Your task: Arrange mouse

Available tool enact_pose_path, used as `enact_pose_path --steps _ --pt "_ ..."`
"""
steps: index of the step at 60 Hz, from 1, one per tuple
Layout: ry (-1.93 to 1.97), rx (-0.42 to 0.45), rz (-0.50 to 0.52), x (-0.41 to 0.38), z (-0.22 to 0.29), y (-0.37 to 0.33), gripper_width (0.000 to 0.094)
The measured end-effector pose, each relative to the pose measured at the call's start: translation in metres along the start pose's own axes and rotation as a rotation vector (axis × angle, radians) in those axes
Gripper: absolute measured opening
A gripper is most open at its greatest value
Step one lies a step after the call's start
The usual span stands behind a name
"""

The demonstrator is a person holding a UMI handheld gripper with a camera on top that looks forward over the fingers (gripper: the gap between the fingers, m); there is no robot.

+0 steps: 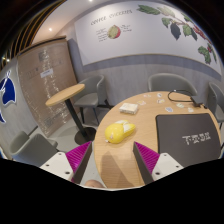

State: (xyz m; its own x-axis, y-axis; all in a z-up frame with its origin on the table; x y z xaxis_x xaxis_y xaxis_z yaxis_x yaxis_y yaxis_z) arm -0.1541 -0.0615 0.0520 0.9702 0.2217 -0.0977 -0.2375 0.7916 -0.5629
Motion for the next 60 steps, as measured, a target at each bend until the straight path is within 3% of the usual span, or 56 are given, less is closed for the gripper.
enact_pose_path --steps 21,24,27,33,39,47,50,54,57,60 --pt "-0.044 -0.032 -0.116 -0.023 0.037 0.093 0.0830" --pt "-0.090 -0.035 -0.147 -0.023 0.039 0.101 0.0775" --pt "-0.135 -0.043 -0.197 -0.020 0.039 0.106 0.0588" --pt "-0.129 -0.044 -0.146 -0.025 0.042 0.107 0.0451" --pt "-0.096 -0.048 -0.075 -0.026 0.048 0.091 0.0391" --pt "-0.028 0.069 -0.012 0.002 0.096 0.021 0.0392" --pt "-0.019 0.164 -0.058 0.034 0.121 -0.014 0.0391" --pt "-0.033 0.265 -0.193 0.098 0.143 -0.049 0.0389" --pt "-0.039 0.275 -0.291 0.128 0.137 -0.053 0.0391" --pt "-0.016 0.221 -0.337 0.162 0.111 -0.050 0.0389"
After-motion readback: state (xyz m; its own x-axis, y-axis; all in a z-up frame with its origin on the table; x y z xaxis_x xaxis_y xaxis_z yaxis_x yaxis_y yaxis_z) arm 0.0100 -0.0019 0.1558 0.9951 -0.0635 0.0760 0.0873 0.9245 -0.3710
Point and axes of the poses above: the point between the fingertips, and its own axes, seen from behind it with the camera up: x to the right, z up, y forward, the way the camera looks, the point moved 8 cm from there along -y, backward, against the way the camera looks, and after that the axes turned 11 degrees about -z, right-handed, at the moved point
